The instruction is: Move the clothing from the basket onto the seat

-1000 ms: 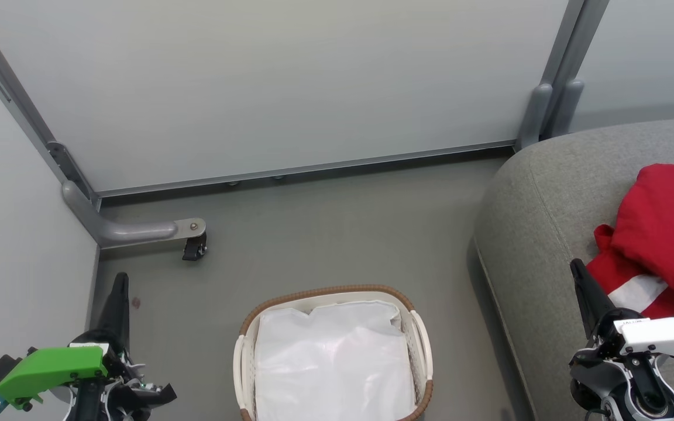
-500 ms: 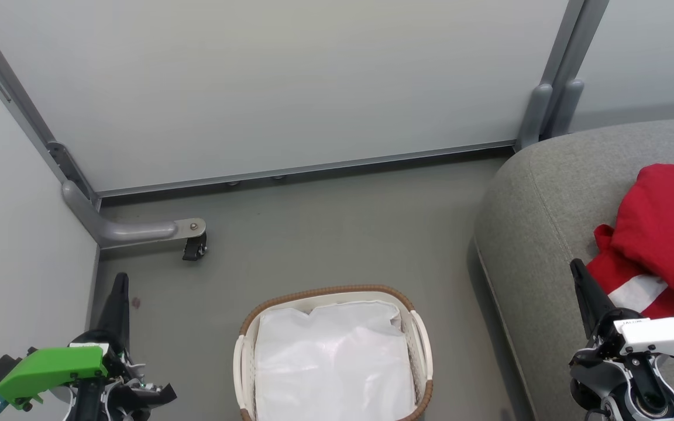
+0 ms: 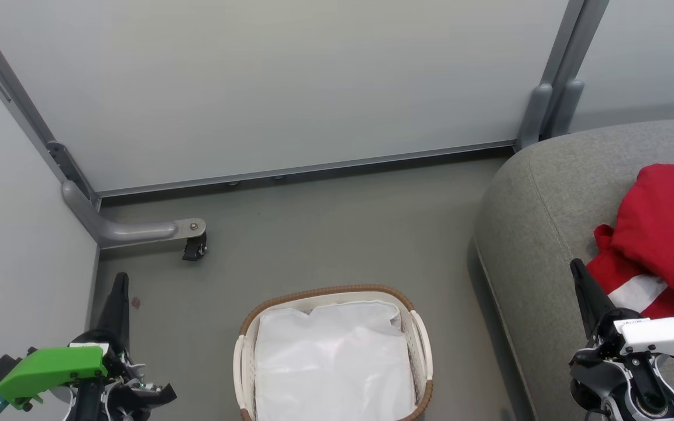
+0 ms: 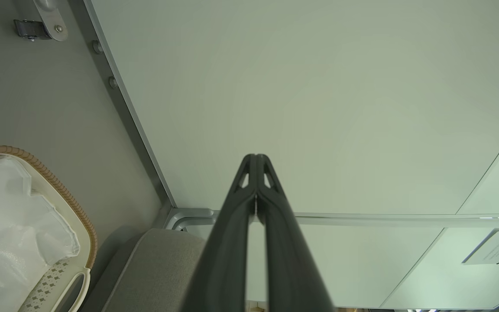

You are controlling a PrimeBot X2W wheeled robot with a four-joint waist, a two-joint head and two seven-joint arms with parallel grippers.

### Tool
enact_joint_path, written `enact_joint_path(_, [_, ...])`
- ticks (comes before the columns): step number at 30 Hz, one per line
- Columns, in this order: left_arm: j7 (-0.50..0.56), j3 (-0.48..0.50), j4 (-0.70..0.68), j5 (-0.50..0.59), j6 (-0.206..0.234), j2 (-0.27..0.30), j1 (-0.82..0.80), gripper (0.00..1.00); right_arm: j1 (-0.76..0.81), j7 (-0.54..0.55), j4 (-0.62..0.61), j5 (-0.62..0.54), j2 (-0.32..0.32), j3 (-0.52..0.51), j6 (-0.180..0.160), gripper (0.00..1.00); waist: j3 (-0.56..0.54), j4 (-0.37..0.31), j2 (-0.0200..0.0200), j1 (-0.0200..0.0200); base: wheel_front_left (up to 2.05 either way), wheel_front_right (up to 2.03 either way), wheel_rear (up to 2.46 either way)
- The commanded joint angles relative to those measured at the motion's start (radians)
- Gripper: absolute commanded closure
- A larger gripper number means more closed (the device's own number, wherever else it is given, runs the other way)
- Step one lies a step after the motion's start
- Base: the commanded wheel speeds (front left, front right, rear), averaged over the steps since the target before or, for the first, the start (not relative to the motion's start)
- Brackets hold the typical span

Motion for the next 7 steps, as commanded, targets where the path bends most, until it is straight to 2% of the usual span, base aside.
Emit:
enact_joint_path(1, [0.003, 0.002, -0.001, -0.003, -0.007, 0.007, -0.011, 1.00, 0.011, 0.001, -0.002, 0.004, -0.006, -0.002, 0.000, 1.00, 0.000, 0.000, 0.0000, 0.0000, 0.00, 0.00, 0.00])
enact_joint_path(7, [0.003, 0.002, -0.001, -0.003, -0.007, 0.007, -0.011, 1.00, 0.011, 0.001, -0.002, 0.004, -0.006, -0.002, 0.000, 1.00, 0.000, 0.000, 0.0000, 0.0000, 0.00, 0.00, 0.00])
